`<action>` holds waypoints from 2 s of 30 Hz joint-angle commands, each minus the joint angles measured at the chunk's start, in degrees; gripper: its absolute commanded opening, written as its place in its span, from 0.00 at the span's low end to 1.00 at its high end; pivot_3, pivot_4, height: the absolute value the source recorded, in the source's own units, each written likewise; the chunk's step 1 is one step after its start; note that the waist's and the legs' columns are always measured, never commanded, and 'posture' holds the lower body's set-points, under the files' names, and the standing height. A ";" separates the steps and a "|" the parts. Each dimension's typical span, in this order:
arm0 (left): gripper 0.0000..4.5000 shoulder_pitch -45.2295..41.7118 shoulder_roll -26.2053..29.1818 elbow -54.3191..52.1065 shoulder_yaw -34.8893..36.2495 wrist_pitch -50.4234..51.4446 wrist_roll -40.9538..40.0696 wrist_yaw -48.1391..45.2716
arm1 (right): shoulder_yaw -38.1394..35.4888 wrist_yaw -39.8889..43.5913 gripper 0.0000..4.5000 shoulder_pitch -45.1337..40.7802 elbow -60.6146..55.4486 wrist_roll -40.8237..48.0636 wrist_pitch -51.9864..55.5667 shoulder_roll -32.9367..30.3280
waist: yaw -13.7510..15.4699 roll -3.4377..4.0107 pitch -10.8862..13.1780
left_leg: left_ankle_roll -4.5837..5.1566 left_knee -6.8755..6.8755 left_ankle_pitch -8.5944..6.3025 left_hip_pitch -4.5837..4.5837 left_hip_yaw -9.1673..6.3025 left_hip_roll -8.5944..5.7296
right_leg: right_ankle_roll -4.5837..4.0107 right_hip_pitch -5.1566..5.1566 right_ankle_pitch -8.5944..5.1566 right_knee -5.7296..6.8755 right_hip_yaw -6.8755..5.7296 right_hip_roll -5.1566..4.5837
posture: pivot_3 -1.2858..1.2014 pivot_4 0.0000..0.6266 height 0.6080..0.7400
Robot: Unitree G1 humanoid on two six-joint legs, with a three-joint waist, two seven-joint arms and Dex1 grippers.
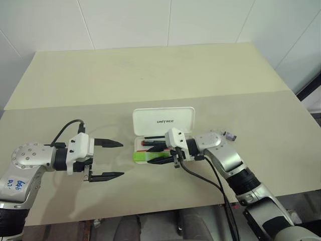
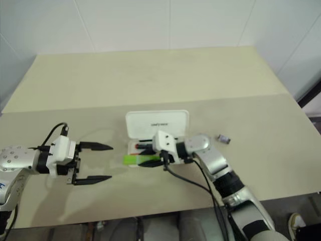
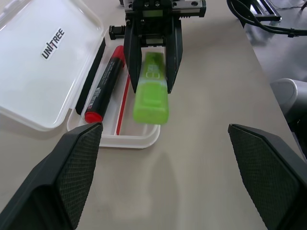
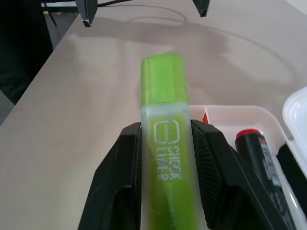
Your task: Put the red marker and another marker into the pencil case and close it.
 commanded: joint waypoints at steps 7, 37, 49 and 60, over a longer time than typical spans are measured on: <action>1.00 0.93 0.55 -3.54 1.56 0.72 -0.86 1.58 | -0.28 2.76 0.41 -3.45 5.48 -2.00 -5.61 0.58 | -0.17 0.00 0.00 | 0.00 -0.02 0.00 0.00 0.01 0.00 | 0.00 -0.01 0.00 0.00 0.00 0.00 | 0.52 0.24 1.00; 1.00 -10.93 -7.16 -5.66 -6.08 8.50 -5.50 6.27 | -28.53 -3.18 0.99 16.50 -8.86 6.80 4.74 -29.33 | -0.34 -0.18 0.10 | 0.02 0.06 -0.04 0.00 0.28 -0.04 | -0.27 0.18 -0.02 -0.72 0.27 -0.03 | 0.52 0.24 1.00; 1.00 -16.58 -9.72 -3.78 -10.28 9.83 -3.82 6.83 | -26.94 -4.62 0.99 6.97 20.80 1.13 -6.47 -26.12 | -1.26 -0.18 0.11 | 0.07 0.04 0.00 -0.02 0.31 -0.07 | 0.34 0.15 0.35 -0.63 0.38 -0.02 | 0.52 0.24 1.00; 1.00 -16.64 -9.28 -3.84 -9.36 9.53 -3.84 7.23 | -25.51 -3.02 0.79 5.50 28.99 -0.17 -7.83 -23.27 | -1.39 -0.18 0.10 | 0.07 0.12 0.00 0.02 0.32 -0.07 | 0.46 0.21 0.43 -0.60 0.39 -0.02 | 0.52 0.24 1.00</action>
